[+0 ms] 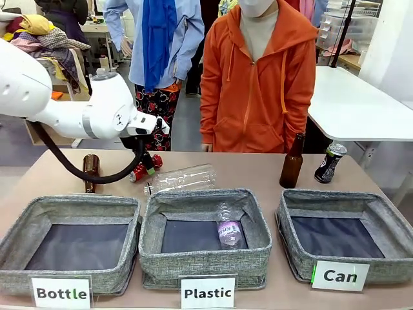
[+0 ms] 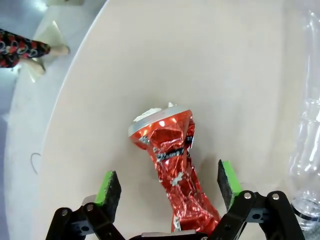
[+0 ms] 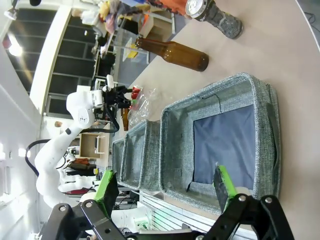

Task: Sort the can waste into the basket.
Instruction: Pick up the can waste from the table and place it in the right Fabric basket.

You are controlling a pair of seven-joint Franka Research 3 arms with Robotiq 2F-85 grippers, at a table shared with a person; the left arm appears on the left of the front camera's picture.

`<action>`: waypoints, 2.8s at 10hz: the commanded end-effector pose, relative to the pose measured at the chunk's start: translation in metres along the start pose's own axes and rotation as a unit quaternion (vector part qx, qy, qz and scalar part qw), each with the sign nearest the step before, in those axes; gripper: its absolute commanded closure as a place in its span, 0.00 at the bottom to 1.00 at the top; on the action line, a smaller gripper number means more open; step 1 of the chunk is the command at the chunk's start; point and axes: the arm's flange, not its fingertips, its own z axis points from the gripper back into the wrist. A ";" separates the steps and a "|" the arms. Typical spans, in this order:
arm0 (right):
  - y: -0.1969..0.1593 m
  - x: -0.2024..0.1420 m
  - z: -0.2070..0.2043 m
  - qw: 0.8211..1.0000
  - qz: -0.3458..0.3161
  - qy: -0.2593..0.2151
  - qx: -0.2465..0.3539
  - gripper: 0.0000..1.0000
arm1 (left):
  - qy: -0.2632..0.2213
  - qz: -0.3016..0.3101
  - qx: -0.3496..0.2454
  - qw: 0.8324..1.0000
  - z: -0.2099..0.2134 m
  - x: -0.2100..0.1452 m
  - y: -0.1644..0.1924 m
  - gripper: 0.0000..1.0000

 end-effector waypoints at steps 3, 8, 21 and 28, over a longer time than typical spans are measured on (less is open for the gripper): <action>-0.001 0.004 0.000 1.000 0.011 -0.009 0.011 0.00 | 0.015 0.005 -0.008 1.000 0.002 0.003 0.008 0.00; -0.001 0.004 0.000 1.000 0.011 -0.009 0.011 0.00 | 0.027 0.011 -0.004 1.000 0.000 0.002 0.009 1.00; -0.001 0.004 0.000 1.000 0.011 -0.009 0.011 0.00 | -0.091 -0.248 -0.122 0.957 0.200 -0.175 -0.100 1.00; -0.001 0.004 0.000 1.000 0.011 -0.009 0.011 0.00 | -0.106 -0.322 -0.149 0.929 0.190 -0.264 -0.174 1.00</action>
